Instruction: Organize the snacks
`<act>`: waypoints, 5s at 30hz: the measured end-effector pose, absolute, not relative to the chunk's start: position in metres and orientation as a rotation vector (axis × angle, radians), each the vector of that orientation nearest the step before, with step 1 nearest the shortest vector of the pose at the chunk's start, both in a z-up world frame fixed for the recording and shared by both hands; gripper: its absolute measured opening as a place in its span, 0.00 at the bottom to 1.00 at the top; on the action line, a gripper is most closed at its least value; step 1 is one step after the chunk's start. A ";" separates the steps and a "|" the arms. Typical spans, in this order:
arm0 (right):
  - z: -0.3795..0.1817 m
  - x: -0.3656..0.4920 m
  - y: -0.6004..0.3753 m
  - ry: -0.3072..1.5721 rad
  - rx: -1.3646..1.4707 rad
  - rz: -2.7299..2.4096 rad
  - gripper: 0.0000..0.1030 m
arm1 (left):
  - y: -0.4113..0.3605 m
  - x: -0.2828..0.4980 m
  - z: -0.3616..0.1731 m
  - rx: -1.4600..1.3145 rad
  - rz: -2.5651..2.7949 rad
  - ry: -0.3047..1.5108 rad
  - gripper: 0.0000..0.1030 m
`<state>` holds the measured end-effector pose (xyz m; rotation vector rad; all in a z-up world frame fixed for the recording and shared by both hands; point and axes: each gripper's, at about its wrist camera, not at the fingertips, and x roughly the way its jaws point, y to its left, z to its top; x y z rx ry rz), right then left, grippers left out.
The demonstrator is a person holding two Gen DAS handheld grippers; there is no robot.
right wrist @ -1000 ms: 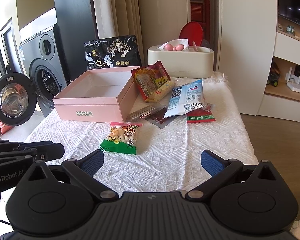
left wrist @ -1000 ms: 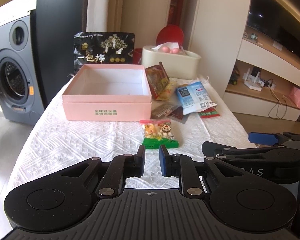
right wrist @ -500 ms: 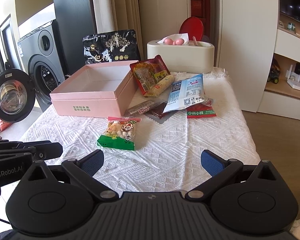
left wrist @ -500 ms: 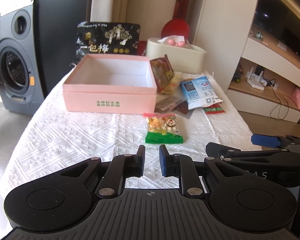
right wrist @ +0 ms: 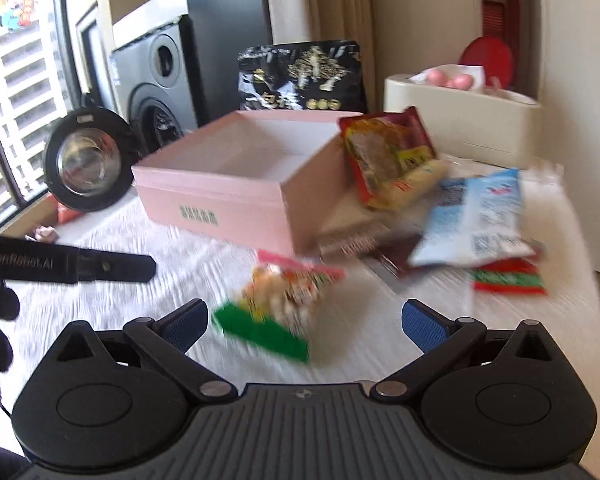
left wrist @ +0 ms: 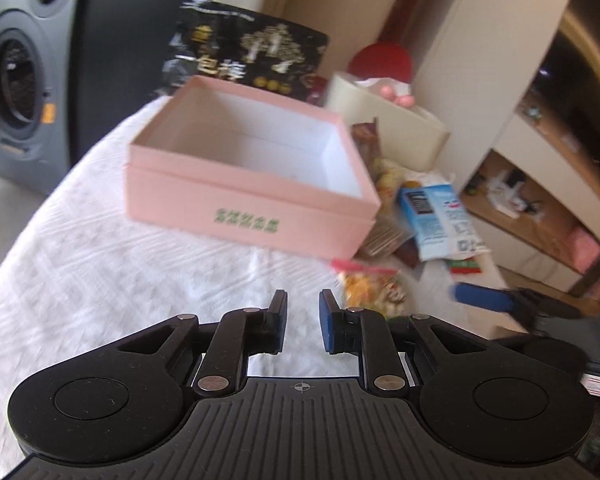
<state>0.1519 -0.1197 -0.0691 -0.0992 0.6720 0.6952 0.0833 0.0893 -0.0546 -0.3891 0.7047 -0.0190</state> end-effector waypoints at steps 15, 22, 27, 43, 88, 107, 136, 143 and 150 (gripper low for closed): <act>-0.081 0.145 -0.149 0.648 -0.242 0.655 1.00 | 0.044 0.142 -0.052 -0.149 -0.193 0.769 0.20; -0.093 0.174 -0.193 0.752 -0.062 0.552 1.00 | -0.006 0.170 -0.040 0.008 -0.300 0.696 0.20; -0.095 0.177 -0.191 0.781 -0.070 0.550 1.00 | 0.012 0.169 -0.052 -0.050 -0.294 0.722 0.22; 0.013 0.312 -0.090 0.566 -0.121 0.507 0.85 | 0.089 0.153 -0.067 -0.277 -0.265 0.724 0.22; 0.005 0.300 -0.150 0.739 -0.259 0.575 0.68 | 0.091 0.158 -0.081 -0.311 -0.231 0.757 0.22; -0.007 0.356 -0.131 0.815 -0.135 0.621 0.60 | 0.079 0.141 -0.080 -0.290 -0.221 0.782 0.22; -0.060 0.113 -0.096 0.532 -0.383 0.739 0.61 | 0.119 0.093 -0.058 -0.310 -0.032 0.761 0.22; -0.042 0.109 -0.155 0.493 -0.262 0.722 0.79 | 0.069 0.103 -0.047 -0.269 -0.215 0.778 0.22; -0.058 0.115 -0.193 0.515 -0.153 0.594 0.80 | 0.036 0.109 -0.049 -0.275 -0.309 0.802 0.22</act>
